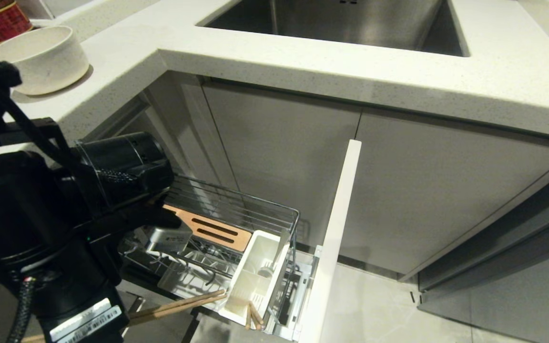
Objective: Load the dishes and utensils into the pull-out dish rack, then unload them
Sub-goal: Pick up the chopsticks and place it in the cupboard
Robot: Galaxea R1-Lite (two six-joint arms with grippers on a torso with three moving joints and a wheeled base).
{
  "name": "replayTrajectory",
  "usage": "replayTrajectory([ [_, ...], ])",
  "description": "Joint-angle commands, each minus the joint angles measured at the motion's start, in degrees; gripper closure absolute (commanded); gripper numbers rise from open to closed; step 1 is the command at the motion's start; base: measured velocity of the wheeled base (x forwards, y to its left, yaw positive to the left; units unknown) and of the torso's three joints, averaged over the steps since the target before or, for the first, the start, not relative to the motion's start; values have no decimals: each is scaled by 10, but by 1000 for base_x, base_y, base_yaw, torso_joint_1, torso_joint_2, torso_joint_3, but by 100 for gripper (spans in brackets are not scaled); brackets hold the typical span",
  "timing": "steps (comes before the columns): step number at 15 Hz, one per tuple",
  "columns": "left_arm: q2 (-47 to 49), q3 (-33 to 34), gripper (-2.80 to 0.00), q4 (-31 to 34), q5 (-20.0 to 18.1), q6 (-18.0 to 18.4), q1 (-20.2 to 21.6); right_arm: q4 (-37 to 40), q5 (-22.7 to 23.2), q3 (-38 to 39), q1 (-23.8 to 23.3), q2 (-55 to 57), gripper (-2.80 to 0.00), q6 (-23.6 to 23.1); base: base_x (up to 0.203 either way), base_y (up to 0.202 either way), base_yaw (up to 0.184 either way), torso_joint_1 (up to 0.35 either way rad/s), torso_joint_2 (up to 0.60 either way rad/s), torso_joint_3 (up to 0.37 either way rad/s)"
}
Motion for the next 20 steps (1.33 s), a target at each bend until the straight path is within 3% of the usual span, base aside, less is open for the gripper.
replayTrajectory([
  [1,13,10,0,5,0,0,-8,-1,0,15,0,0,0,0,0,0,0,0,0,0],
  [11,64,26,0,-72,-21,-4,-22,-1,0,15,0,0,0,0,0,0,0,0,0,0],
  [20,143,10,0,-114,2,0,-8,-1,0,15,0,0,0,0,0,0,0,0,0,0],
])
